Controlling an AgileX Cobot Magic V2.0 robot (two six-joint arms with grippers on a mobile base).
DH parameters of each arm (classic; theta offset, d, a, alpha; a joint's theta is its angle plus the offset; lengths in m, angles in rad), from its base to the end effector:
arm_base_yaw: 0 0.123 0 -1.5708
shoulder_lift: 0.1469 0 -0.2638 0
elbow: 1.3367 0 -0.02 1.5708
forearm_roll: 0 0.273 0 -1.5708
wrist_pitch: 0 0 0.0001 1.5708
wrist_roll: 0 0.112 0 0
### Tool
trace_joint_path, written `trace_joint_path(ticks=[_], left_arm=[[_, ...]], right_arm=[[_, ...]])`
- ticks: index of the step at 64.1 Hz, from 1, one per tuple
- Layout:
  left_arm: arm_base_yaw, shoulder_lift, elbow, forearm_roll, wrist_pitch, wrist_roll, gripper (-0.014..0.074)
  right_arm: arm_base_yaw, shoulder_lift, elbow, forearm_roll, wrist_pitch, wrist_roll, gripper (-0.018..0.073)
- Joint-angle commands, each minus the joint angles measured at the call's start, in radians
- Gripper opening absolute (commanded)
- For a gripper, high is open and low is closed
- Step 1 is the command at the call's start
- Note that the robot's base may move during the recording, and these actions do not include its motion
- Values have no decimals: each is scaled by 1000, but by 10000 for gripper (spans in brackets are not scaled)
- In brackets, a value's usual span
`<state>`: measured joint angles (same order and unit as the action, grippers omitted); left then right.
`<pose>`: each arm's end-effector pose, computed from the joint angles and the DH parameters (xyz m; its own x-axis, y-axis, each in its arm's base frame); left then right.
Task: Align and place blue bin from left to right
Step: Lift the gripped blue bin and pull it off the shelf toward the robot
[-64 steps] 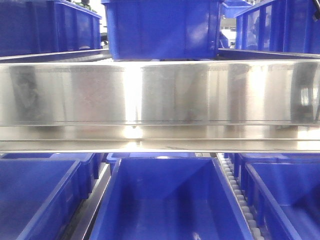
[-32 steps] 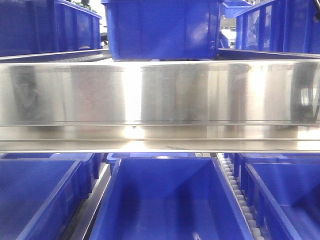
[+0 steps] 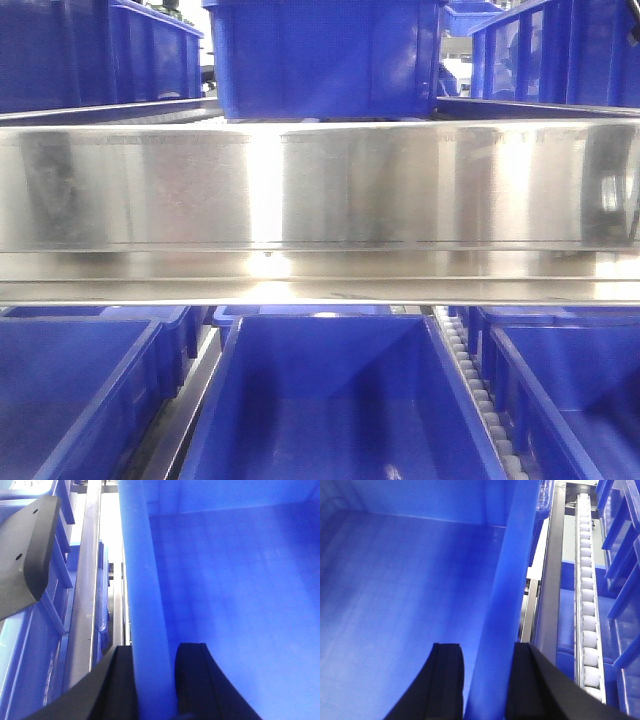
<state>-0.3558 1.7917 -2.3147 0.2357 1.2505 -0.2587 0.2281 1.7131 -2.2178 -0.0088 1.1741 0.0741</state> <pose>0.3791 -0.1144 0.4774 -0.5757 0.0244 -0.8173 0.0683 0.9975 -0.0183 0.3744 0.0860 0.4831 -0.5498 -0.0551 -0.8335 -0.1811 0.9819 0.0545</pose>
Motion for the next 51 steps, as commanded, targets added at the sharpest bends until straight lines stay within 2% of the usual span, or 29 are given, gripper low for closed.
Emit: trace_joint_path(ticks=[1, 51], left_arm=[[-8, -27, -12, 4, -73, 19, -10], [-8, -27, -12, 4, -73, 19, -10]], right_arm=[[5, -26, -15, -11, -121, -31, -73], [5, -26, -15, -11, -121, -31, -73]])
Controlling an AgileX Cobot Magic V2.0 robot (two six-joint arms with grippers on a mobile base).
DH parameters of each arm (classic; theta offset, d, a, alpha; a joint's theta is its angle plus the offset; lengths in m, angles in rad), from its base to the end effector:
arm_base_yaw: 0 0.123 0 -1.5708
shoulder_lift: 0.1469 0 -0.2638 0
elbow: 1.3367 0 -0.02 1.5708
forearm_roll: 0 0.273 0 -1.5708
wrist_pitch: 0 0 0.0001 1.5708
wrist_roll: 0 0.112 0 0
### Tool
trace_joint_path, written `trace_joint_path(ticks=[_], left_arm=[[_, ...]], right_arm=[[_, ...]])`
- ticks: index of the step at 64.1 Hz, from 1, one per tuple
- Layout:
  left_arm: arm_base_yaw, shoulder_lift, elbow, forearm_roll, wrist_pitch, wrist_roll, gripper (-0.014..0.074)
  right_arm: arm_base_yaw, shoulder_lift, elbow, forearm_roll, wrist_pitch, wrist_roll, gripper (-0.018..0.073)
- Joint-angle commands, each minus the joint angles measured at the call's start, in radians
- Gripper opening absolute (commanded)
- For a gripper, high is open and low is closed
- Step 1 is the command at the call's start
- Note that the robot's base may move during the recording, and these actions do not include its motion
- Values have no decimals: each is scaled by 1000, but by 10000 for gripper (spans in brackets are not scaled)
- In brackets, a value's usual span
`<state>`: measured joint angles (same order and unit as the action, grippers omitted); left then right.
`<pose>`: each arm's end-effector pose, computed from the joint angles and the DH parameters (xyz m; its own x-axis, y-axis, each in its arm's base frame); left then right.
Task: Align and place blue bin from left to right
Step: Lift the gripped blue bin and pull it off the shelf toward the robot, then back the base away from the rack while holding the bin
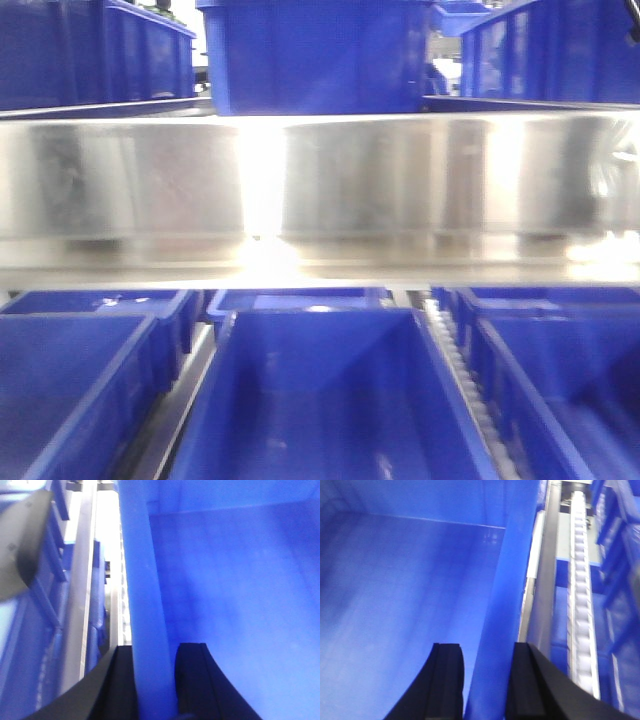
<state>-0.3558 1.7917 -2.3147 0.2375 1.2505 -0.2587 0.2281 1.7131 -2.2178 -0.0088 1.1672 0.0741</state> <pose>0.3791 -0.1142 0.4774 -0.5753 0.0249 -0.8176 0.0672 0.9976 -0.0169 0.3748 0.0861 0.4837 -0.5442 -0.0539 -0.8373 -0.1815 0.9819 0.0548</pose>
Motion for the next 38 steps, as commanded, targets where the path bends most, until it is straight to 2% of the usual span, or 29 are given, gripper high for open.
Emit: trace_joint_path(ticks=[1, 38], left_arm=[[-8, -27, -12, 2, -73, 19, -10], [-8, -27, -12, 4, -73, 19, -10]], right_arm=[[5, -26, -15, -11, -115, -31, -73], [5, -26, -15, -11, -115, -31, -73]])
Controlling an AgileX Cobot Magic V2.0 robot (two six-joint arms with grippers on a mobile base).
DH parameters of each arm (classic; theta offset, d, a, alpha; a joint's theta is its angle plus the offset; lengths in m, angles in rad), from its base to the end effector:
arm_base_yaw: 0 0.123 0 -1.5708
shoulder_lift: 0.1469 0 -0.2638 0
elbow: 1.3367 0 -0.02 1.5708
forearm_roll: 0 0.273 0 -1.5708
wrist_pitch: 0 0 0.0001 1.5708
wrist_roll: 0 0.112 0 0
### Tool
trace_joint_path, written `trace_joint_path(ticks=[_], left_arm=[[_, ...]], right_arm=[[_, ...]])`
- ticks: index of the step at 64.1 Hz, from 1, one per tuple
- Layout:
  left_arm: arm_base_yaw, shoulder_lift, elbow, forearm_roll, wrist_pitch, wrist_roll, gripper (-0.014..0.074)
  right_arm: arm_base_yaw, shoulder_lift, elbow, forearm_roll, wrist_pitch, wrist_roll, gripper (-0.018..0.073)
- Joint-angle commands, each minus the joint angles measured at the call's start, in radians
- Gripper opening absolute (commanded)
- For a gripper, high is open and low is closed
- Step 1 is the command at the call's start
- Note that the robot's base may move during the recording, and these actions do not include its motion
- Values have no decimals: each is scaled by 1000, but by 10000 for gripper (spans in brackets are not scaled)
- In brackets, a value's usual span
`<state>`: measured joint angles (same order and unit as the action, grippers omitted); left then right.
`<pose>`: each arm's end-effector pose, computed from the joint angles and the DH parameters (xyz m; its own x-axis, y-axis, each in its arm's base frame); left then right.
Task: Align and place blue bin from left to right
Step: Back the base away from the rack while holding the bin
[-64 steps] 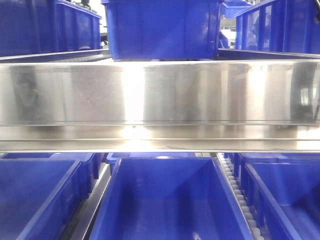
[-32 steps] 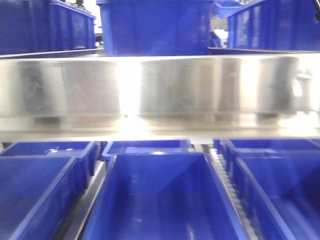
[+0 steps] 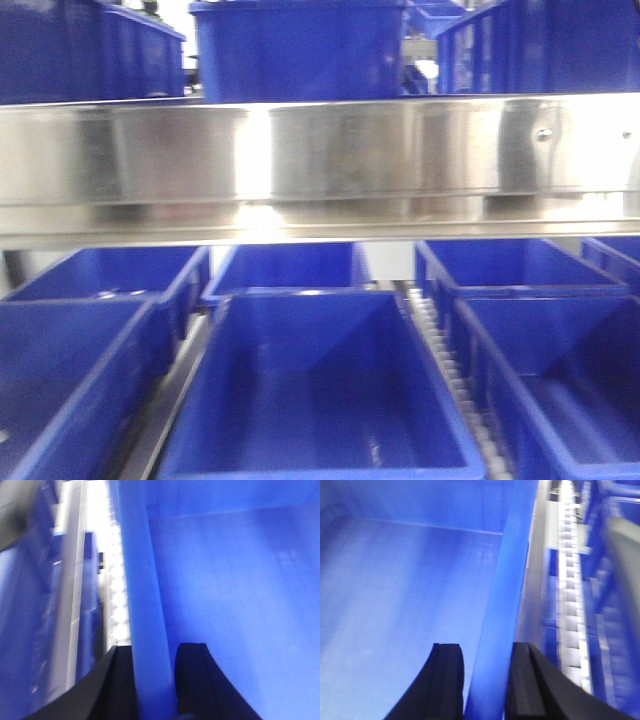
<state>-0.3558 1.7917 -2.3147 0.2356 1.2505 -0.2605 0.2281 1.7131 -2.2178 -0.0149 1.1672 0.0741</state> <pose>0.3791 -0.1144 0.4774 -0.5759 0.0226 -0.8172 0.0673 0.9975 -0.0199 0.3749 0.0855 0.4837 -0.5434 -0.0561 -0.8376 -0.1783 0.9827 0.0498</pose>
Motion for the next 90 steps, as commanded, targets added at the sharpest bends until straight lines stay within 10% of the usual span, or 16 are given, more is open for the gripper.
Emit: trace_joint_path(ticks=[1, 90], left_arm=[[-8, -27, -12, 6, -73, 21, -10], [-8, -27, -12, 6, -73, 21, -10]], right_arm=[[5, -26, -15, -5, -115, -31, -73], [5, -26, -15, -5, -115, -31, -73]])
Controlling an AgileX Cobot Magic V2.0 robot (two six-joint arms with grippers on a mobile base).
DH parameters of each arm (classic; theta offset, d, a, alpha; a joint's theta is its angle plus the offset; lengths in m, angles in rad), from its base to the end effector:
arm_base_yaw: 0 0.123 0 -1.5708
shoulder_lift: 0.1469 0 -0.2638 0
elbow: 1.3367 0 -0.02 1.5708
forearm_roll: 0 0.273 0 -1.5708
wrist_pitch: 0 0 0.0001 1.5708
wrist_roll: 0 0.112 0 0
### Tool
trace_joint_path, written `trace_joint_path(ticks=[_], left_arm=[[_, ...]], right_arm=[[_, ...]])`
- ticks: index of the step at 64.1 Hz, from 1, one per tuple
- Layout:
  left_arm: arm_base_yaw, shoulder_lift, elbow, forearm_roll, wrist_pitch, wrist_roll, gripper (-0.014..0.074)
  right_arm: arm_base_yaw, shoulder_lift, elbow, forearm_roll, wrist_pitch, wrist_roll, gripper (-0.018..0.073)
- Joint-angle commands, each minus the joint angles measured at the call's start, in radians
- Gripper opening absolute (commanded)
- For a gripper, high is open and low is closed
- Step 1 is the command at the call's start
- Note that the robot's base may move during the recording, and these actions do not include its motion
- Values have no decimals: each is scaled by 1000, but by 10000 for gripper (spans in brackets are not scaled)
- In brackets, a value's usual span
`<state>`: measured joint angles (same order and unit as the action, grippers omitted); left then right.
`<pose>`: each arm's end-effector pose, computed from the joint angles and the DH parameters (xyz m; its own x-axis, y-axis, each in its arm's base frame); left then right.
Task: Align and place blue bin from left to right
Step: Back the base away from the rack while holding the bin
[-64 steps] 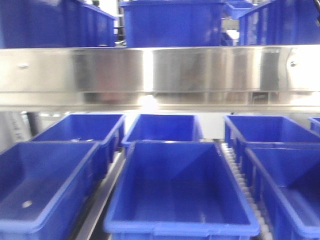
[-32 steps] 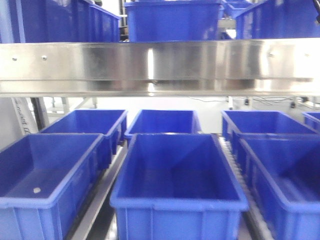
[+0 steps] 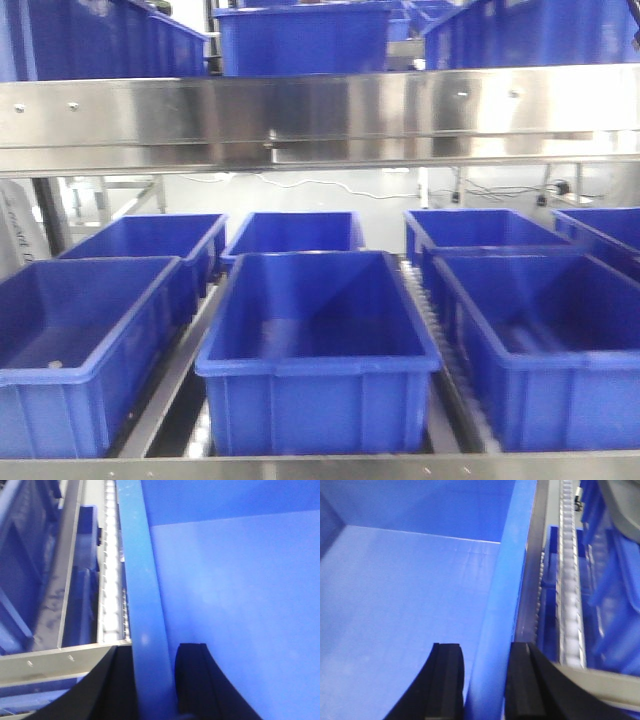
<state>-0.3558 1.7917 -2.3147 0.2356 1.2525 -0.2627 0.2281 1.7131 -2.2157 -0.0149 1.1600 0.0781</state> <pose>0.3790 -0.1143 0.4772 -0.5776 0.0205 -0.8161 0.0656 0.9976 -0.0214 0.3756 0.0856 0.4838 -0.5399 -0.0513 -0.8402 -0.1764 0.9829 0.0533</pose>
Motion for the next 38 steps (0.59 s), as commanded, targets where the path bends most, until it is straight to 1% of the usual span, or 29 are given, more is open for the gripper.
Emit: trace_joint_path(ticks=[1, 38], left_arm=[[-8, -27, -12, 6, -75, 23, -10], [-8, -27, -12, 6, -75, 23, -10]], right_arm=[[5, -26, -17, -5, -107, -35, -73], [5, -26, -17, -5, -107, -35, -73]])
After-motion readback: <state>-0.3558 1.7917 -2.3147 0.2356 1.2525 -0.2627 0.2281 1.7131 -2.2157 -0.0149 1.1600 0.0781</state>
